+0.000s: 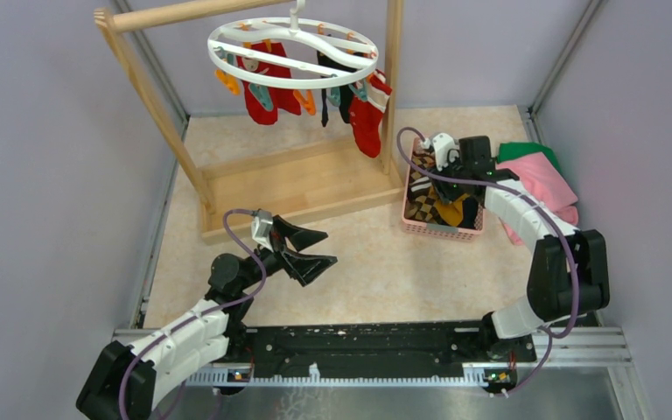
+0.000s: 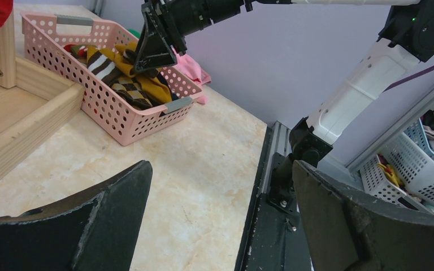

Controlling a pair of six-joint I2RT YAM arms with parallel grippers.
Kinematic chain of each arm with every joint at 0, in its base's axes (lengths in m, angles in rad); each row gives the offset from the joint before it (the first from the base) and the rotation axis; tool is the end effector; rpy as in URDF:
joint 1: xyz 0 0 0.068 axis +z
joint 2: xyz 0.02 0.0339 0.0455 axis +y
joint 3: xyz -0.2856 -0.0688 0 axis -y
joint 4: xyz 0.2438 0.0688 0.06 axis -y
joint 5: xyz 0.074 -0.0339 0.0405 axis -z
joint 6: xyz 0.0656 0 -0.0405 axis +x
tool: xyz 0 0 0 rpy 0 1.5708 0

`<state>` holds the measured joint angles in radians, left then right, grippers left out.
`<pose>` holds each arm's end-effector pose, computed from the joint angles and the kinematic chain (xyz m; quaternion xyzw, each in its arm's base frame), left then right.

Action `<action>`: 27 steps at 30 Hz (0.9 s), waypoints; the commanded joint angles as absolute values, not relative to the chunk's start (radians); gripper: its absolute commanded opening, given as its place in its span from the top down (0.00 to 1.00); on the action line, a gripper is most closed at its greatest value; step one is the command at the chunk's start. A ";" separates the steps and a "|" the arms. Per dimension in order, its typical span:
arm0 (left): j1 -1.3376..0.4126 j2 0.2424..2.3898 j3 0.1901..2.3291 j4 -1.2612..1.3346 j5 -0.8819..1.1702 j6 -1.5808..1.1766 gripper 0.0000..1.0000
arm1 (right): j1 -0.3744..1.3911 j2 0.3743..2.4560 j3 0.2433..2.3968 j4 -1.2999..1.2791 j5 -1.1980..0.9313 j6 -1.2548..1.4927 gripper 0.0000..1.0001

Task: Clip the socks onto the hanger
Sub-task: Pick up the sock from the bin.

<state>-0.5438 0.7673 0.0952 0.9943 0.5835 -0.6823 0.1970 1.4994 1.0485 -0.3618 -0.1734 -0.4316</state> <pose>0.1222 -0.1161 0.2477 0.1941 0.5746 -0.5846 0.5388 0.3317 0.0777 0.2455 -0.3166 0.8703 0.0367 0.3755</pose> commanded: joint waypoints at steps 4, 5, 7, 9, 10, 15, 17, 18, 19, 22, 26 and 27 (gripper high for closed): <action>-0.543 0.756 0.088 1.051 0.590 -0.680 0.00 | 0.150 1.428 1.092 -0.347 -0.200 -0.419 0.57; -0.543 0.756 0.087 1.052 0.591 -0.680 0.00 | 0.144 1.426 1.090 -0.346 -0.203 -0.419 0.57; -0.543 0.758 0.089 1.052 0.591 -0.680 0.01 | 0.134 1.420 1.091 -0.347 -0.208 -0.416 0.57; -0.543 0.758 0.090 1.052 0.590 -0.680 0.00 | 0.128 1.414 1.092 -0.347 -0.213 -0.416 0.57; -0.543 0.758 0.089 1.052 0.591 -0.680 0.00 | 0.125 1.413 1.092 -0.347 -0.215 -0.416 0.57; -0.543 0.762 0.090 1.054 0.591 -0.680 0.00 | 0.115 1.411 1.092 -0.351 -0.228 -0.413 0.68; -0.543 0.761 0.091 1.054 0.593 -0.680 0.00 | 0.112 1.410 1.093 -0.353 -0.233 -0.411 0.78; -0.543 0.761 0.091 1.054 0.592 -0.680 0.00 | 0.112 1.411 1.094 -0.354 -0.237 -0.410 0.83; -0.543 0.761 0.091 1.054 0.591 -0.680 0.00 | 0.109 1.408 1.095 -0.355 -0.241 -0.410 0.88; -0.543 0.763 0.091 1.057 0.594 -0.679 0.00 | 0.106 1.396 1.097 -0.360 -0.257 -0.407 0.97; -0.542 0.772 0.093 1.064 0.600 -0.674 0.00 | 0.100 1.362 1.107 -0.371 -0.296 -0.409 1.00; -0.543 0.775 0.096 1.068 0.603 -0.672 0.00 | 0.100 1.352 1.109 -0.374 -0.311 -0.411 1.00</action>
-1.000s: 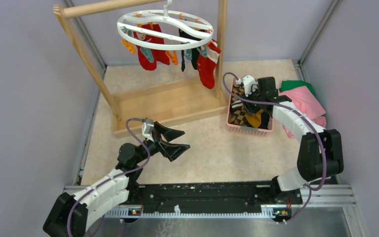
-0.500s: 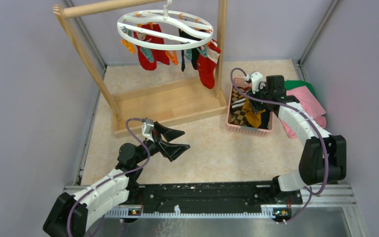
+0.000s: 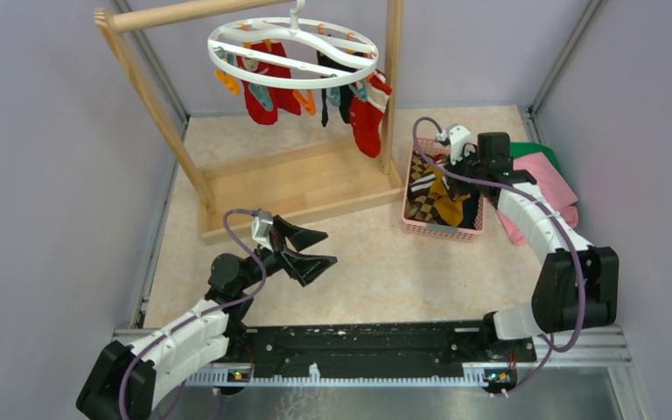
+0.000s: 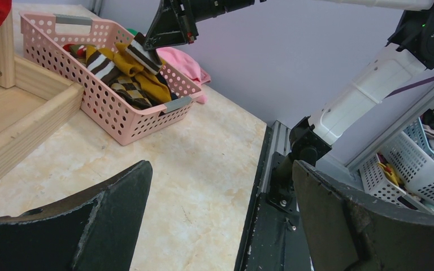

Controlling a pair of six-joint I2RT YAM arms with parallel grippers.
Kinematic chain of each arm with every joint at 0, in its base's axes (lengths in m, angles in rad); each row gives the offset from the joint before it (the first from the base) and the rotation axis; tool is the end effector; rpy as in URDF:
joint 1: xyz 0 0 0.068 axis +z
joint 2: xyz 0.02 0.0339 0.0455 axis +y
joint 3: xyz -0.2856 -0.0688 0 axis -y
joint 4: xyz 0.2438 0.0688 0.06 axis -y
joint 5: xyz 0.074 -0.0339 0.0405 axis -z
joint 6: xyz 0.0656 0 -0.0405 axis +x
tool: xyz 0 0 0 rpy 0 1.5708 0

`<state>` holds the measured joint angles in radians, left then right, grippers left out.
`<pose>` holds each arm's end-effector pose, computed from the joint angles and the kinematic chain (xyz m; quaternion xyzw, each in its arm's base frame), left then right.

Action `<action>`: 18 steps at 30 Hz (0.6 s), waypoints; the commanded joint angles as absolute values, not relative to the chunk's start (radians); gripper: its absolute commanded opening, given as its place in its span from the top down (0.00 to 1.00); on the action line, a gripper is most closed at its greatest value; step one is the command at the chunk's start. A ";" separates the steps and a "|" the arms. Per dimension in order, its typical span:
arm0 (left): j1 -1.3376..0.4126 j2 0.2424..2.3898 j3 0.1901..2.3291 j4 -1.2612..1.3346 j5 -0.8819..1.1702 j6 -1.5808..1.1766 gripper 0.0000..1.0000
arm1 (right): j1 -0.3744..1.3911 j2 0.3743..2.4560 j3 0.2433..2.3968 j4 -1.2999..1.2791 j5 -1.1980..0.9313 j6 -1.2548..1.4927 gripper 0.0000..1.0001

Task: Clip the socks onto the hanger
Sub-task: Pick up the sock from the bin.

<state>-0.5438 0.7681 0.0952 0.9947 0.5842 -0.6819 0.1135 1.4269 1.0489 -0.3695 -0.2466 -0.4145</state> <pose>0.1223 -0.1162 0.2476 0.1944 0.5747 -0.5846 0.5387 0.3248 0.0531 0.2684 -0.2848 0.8652 0.0519 0.4095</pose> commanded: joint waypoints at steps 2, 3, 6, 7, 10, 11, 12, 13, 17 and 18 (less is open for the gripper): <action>-0.542 0.783 0.101 1.084 0.617 -0.669 0.00 | 0.092 1.322 1.117 -0.385 -0.345 -0.422 1.00; -0.543 0.789 0.104 1.093 0.624 -0.669 0.00 | 0.091 1.304 1.125 -0.392 -0.357 -0.430 1.00; -0.543 0.798 0.116 1.137 0.664 -0.672 0.00 | 0.081 1.251 1.181 -0.434 -0.388 -0.464 1.00; -0.543 0.801 0.120 1.154 0.673 -0.674 0.00 | 0.073 1.231 1.207 -0.449 -0.407 -0.471 1.00; -0.545 0.807 0.128 1.194 0.696 -0.677 0.00 | 0.052 1.221 1.318 -0.531 -0.452 -0.486 1.00; -0.545 0.810 0.131 1.203 0.698 -0.677 0.00 | 0.052 1.224 1.358 -0.562 -0.466 -0.493 1.00; -0.545 0.811 0.134 1.210 0.703 -0.676 0.00 | 0.052 1.227 1.407 -0.586 -0.483 -0.498 1.00; -0.544 0.811 0.136 1.216 0.708 -0.673 0.00 | 0.052 1.230 1.447 -0.610 -0.502 -0.500 1.00; -0.544 0.810 0.154 1.242 0.756 -0.639 0.01 | 0.052 1.245 1.595 -0.700 -0.606 -0.500 1.00; -0.544 0.806 0.161 1.241 0.768 -0.628 0.01 | 0.052 1.249 1.632 -0.724 -0.631 -0.500 1.00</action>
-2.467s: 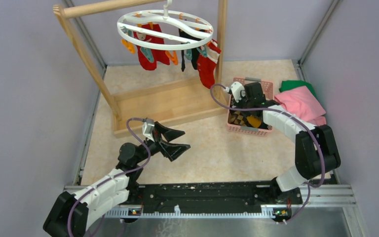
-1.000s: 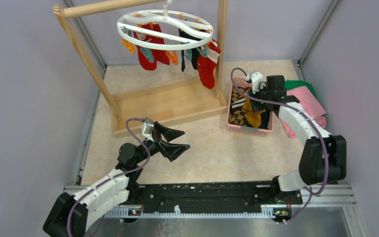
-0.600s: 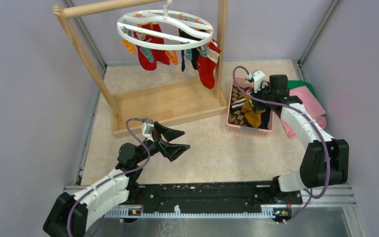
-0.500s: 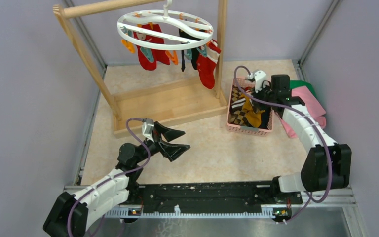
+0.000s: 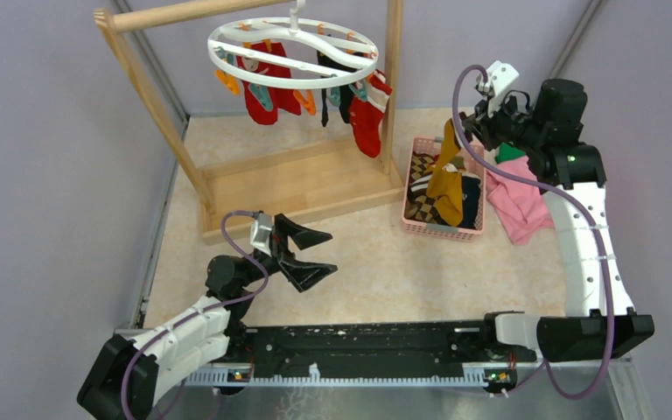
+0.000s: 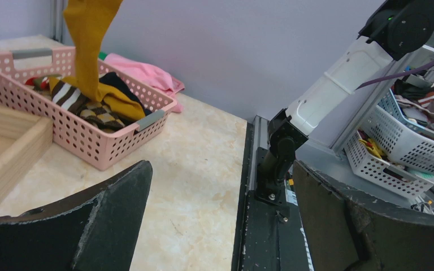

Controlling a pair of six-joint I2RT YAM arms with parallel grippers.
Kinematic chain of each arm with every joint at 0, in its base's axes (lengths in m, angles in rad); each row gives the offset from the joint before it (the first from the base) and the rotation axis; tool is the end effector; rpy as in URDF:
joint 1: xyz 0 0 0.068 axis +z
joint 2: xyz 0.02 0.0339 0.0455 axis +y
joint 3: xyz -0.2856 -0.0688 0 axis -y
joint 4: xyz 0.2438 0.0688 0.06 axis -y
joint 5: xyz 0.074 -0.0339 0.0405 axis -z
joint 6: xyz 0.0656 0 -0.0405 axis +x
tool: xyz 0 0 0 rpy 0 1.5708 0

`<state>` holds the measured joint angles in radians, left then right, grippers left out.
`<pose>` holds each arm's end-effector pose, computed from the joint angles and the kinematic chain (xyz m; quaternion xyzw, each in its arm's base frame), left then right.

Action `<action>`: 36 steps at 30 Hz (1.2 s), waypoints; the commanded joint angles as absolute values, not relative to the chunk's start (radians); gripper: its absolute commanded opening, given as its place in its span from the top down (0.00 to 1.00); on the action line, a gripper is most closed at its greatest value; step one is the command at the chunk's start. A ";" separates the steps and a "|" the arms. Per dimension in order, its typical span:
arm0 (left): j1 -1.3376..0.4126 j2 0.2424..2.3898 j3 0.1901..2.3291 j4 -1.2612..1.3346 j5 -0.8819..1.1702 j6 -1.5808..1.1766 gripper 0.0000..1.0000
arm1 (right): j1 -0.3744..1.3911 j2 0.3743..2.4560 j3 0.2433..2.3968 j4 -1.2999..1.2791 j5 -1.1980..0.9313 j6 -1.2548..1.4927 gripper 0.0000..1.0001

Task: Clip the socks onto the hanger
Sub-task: Pick up the sock from the bin, then adjust the sock.

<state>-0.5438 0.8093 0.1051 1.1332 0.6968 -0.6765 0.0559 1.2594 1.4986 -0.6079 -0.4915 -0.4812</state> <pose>0.1157 -0.1191 0.2598 0.2529 0.5259 -0.6044 0.5425 0.2759 0.0464 0.4539 -0.3449 0.7348 0.0804 0.5785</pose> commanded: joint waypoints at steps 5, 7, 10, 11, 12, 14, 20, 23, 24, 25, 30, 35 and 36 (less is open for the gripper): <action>-0.544 0.779 0.208 1.211 0.811 -0.567 0.01 | 0.051 1.260 1.750 -0.814 -0.731 -0.495 1.00; -0.544 0.774 0.223 1.196 0.814 -0.551 0.01 | 0.052 1.254 1.765 -0.834 -0.759 -0.495 1.00; -0.544 0.772 0.236 1.195 0.825 -0.541 0.01 | 0.068 1.255 1.787 -0.902 -0.831 -0.521 1.00; -0.544 0.773 0.240 1.195 0.830 -0.537 0.01 | 0.091 1.257 1.789 -0.944 -0.843 -0.550 1.00; -0.544 0.773 0.243 1.197 0.833 -0.532 0.01 | 0.123 1.259 1.786 -0.971 -0.838 -0.573 1.00; -0.545 0.774 0.248 1.202 0.838 -0.522 0.01 | 0.209 1.259 1.771 -1.015 -0.791 -0.612 1.00; -0.544 0.781 0.272 1.211 0.849 -0.470 0.01 | 0.369 1.247 1.665 -1.054 -0.852 -0.721 1.00; -0.548 0.809 0.295 1.225 0.847 -0.461 0.01 | 0.440 1.246 1.613 -1.075 -0.913 -0.798 1.00; -0.552 0.823 0.304 1.233 0.847 -0.460 0.01 | 0.475 1.247 1.597 -1.084 -0.915 -0.829 1.00; -0.555 0.841 0.313 1.245 0.848 -0.459 0.01 | 0.506 1.247 1.582 -1.088 -0.917 -0.851 1.00; -0.598 0.945 0.352 1.303 0.838 -0.455 0.00 | 0.571 1.269 1.534 -1.072 -0.985 -0.884 1.00; -0.642 1.054 0.389 1.309 0.809 -0.388 0.11 | 0.575 1.297 1.520 -1.067 -1.054 -0.880 1.00; -0.651 1.078 0.397 1.309 0.804 -0.374 0.12 | 0.576 1.297 1.514 -1.062 -1.064 -0.877 1.00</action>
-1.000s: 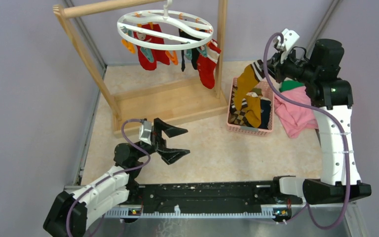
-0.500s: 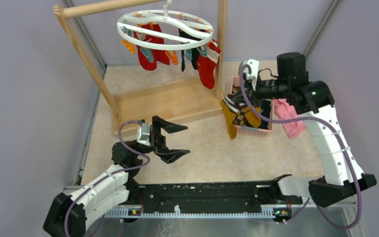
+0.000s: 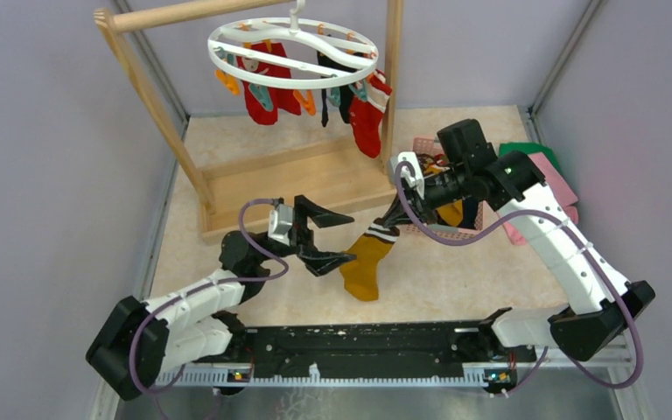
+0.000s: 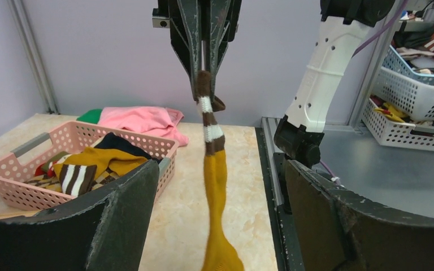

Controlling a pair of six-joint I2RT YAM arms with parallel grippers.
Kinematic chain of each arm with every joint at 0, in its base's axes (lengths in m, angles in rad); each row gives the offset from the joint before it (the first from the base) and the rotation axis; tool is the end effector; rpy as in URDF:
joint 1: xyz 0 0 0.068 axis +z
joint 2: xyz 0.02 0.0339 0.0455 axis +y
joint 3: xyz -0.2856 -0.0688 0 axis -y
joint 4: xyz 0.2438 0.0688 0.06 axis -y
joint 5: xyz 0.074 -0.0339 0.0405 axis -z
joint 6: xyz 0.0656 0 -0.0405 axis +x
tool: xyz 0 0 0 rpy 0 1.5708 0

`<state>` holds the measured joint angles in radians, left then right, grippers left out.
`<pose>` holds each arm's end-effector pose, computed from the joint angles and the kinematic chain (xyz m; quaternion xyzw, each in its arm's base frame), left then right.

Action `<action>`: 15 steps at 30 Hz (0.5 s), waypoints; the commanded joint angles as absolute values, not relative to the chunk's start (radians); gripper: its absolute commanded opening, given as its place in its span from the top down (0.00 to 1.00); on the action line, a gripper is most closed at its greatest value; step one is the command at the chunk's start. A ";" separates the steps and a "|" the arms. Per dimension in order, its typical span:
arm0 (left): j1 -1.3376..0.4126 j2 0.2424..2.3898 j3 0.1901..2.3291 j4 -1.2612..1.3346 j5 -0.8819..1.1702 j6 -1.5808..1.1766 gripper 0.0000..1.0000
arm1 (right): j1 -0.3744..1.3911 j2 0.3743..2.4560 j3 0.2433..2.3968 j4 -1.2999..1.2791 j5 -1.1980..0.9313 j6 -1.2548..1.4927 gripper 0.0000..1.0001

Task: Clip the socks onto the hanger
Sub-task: Adjust the sock.

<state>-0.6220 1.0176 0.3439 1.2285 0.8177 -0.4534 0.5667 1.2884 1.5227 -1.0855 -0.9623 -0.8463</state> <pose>0.1338 -0.1548 0.3139 0.3837 0.4155 -0.5767 0.5895 0.1711 0.1727 0.4189 -0.6626 0.5253 0.3854 0.3694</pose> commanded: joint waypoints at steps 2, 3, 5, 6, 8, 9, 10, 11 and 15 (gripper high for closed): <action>-0.663 1.109 0.412 1.309 0.800 -0.355 0.13 | 0.578 1.301 1.505 -1.052 -1.078 -0.868 1.00; -0.669 1.121 0.418 1.310 0.800 -0.350 0.14 | 0.578 1.303 1.502 -1.050 -1.081 -0.866 1.00; -0.678 1.140 0.431 1.314 0.804 -0.343 0.16 | 0.579 1.303 1.502 -1.048 -1.081 -0.864 1.00; -0.683 1.148 0.437 1.315 0.806 -0.341 0.17 | 0.579 1.304 1.501 -1.046 -1.081 -0.863 1.00; -0.691 1.163 0.444 1.315 0.811 -0.339 0.20 | 0.579 1.305 1.501 -1.043 -1.081 -0.861 1.00; -0.694 1.169 0.447 1.315 0.812 -0.339 0.22 | 0.579 1.306 1.500 -1.042 -1.081 -0.860 1.00; -0.700 1.176 0.449 1.315 0.812 -0.339 0.23 | 0.580 1.307 1.499 -1.039 -1.082 -0.858 1.00; -0.704 1.182 0.451 1.315 0.812 -0.339 0.24 | 0.579 1.307 1.499 -1.039 -1.083 -0.857 1.00; -0.718 1.209 0.461 1.315 0.802 -0.333 0.35 | 0.579 1.310 1.497 -1.038 -1.087 -0.854 1.00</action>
<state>-0.7029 1.1866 0.4198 1.2385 0.7986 -0.3630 0.5678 1.3056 1.4971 -1.0760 -1.0416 -0.8448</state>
